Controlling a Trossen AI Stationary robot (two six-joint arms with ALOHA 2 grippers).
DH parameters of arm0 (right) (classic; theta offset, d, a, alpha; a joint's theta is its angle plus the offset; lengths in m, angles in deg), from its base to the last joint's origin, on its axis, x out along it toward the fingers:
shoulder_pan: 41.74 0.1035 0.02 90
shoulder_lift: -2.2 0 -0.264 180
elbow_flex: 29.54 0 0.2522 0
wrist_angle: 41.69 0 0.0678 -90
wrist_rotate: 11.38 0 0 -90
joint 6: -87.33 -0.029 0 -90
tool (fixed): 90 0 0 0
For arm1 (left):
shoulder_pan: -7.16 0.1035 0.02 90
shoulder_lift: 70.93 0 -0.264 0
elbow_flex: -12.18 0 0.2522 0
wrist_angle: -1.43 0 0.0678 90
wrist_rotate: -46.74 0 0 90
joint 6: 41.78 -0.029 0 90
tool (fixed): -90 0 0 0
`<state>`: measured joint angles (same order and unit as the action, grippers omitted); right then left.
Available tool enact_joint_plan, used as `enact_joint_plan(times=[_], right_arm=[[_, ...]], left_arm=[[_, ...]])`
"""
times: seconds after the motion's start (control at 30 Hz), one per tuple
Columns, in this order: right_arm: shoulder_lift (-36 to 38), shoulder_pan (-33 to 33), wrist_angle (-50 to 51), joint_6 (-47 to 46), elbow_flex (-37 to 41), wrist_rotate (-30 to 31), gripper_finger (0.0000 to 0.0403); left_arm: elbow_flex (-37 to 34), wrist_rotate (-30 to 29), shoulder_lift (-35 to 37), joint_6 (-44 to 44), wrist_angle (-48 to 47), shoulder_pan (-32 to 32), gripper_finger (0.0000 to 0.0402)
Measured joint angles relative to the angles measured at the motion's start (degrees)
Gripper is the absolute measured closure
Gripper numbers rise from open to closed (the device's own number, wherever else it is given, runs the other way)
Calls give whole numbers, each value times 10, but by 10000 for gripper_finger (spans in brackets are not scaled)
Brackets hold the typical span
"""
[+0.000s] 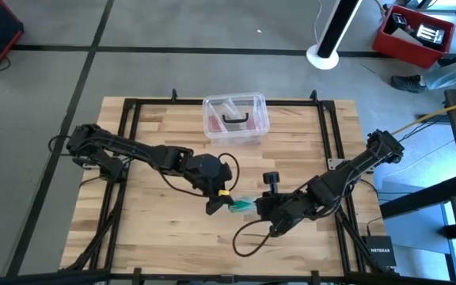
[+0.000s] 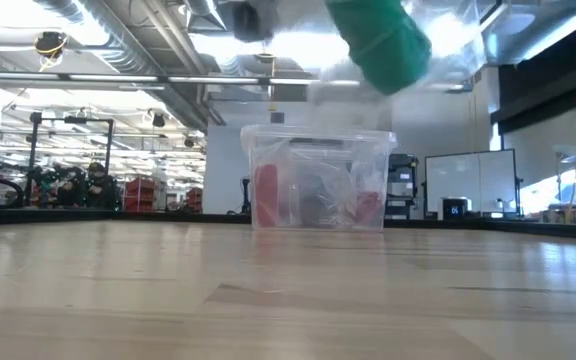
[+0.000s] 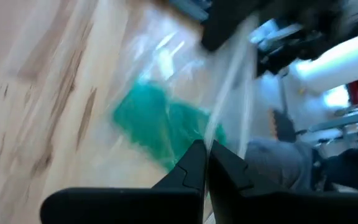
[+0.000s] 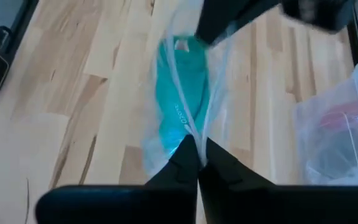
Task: Roll bandage
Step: Put the green bandage inside the transparent zip lock bag
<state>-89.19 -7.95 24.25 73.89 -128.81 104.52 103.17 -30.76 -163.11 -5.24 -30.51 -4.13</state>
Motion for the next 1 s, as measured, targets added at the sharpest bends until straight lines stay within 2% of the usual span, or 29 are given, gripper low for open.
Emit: enact_joint_plan(times=[0.17, 0.33, 0.47, 0.63, 0.8, 1.0], right_arm=[[-10, -1, 0, 7, 0, -2, 398], [-16, 0, 6, 20, 1, 21, 399], [-13, -1, 10, 32, 1, 26, 400], [-13, -13, 6, 37, 8, 19, 401], [-6, -24, -26, 40, 75, 28, 401], [-5, -41, -130, 35, 156, 20, 402]], left_arm=[[0, -27, 27, -44, 71, 0, 400], [0, -34, 27, -76, 13, 0, 400], [0, -34, 22, -122, 3, 2, 395], [0, -37, 20, -167, -10, 22, 346], [0, -38, 35, -221, -74, 48, 294], [-24, -87, 37, -264, -126, 33, 277]])
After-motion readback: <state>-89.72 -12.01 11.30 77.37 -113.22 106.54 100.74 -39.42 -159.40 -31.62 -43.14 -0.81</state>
